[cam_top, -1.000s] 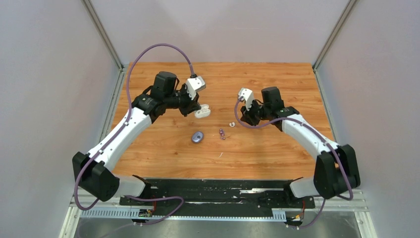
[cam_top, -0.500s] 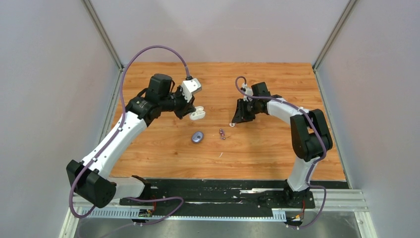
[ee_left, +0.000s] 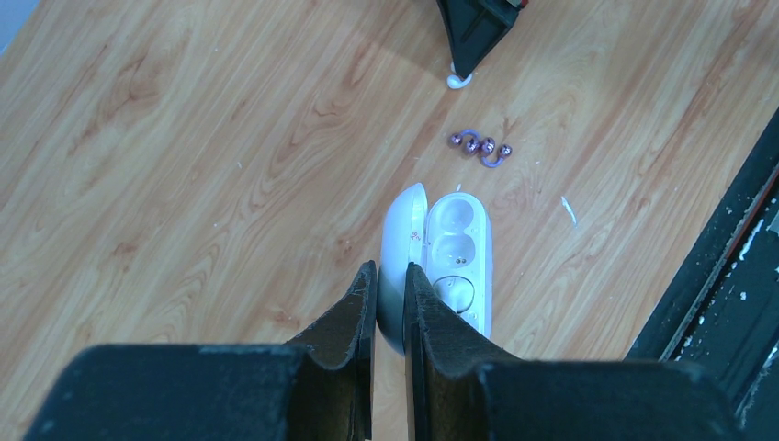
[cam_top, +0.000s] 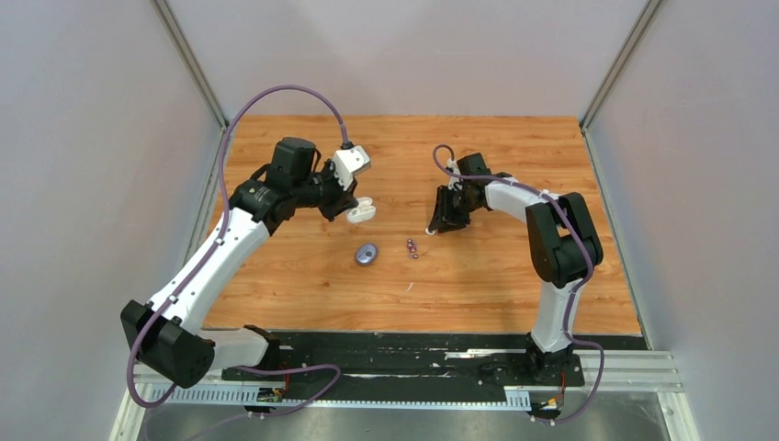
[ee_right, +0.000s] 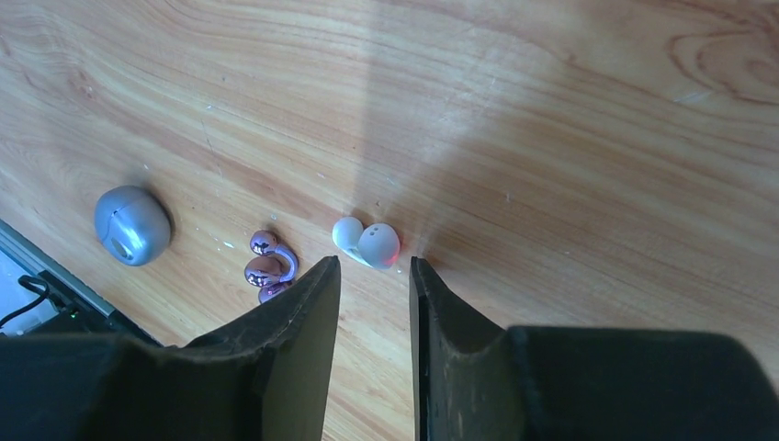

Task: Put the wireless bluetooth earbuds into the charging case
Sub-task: Adjust the earbud at the center of the board.

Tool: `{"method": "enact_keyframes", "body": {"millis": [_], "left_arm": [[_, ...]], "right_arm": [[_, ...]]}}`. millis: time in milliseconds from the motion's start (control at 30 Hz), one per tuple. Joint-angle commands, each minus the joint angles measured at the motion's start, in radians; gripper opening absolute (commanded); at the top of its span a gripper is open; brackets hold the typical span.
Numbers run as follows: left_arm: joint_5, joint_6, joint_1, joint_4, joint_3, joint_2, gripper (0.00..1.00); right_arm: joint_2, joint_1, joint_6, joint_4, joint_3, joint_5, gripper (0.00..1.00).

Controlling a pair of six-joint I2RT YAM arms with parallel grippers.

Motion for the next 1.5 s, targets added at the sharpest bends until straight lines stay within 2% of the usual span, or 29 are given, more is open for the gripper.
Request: {"method": "enact_keyframes", "body": {"millis": [0, 333, 500, 600, 800, 967, 1133, 1267, 1467], "left_arm": [[0.007, 0.014, 0.006, 0.018, 0.003, -0.013, 0.0], [-0.004, 0.013, 0.008, 0.016, 0.007, -0.01, 0.0], [-0.01, 0.009, 0.012, 0.017, -0.001, -0.019, 0.0], [-0.009, 0.006, 0.013, 0.026, -0.009, -0.024, 0.0], [-0.004, 0.007, 0.019, 0.056, -0.035, -0.039, 0.0], [0.012, 0.005, 0.023, 0.089, -0.057, -0.041, 0.0], [0.03, -0.016, 0.024, 0.113, -0.068, -0.041, 0.0], [0.038, -0.026, 0.024, 0.116, -0.077, -0.048, 0.0], [0.036, -0.028, 0.024, 0.106, -0.082, -0.056, 0.0]], "right_arm": [[0.013, 0.012, 0.028, -0.017, 0.038, 0.015, 0.31], [0.065, 0.027, 0.026, -0.016, 0.049, 0.08, 0.24], [0.082, 0.032, -0.063, 0.01, 0.045, 0.101, 0.19], [0.071, 0.034, -0.202, 0.043, 0.043, 0.066, 0.14], [0.009, 0.049, -0.627, 0.056, 0.072, 0.038, 0.01], [-0.07, 0.065, -0.971, 0.009, 0.077, -0.004, 0.0], [-0.101, 0.054, -1.292, -0.154, 0.082, -0.027, 0.0], [-0.121, 0.022, -1.365, -0.23, 0.09, -0.061, 0.0], [-0.082, -0.005, -1.338, -0.303, 0.147, -0.102, 0.0]]}}
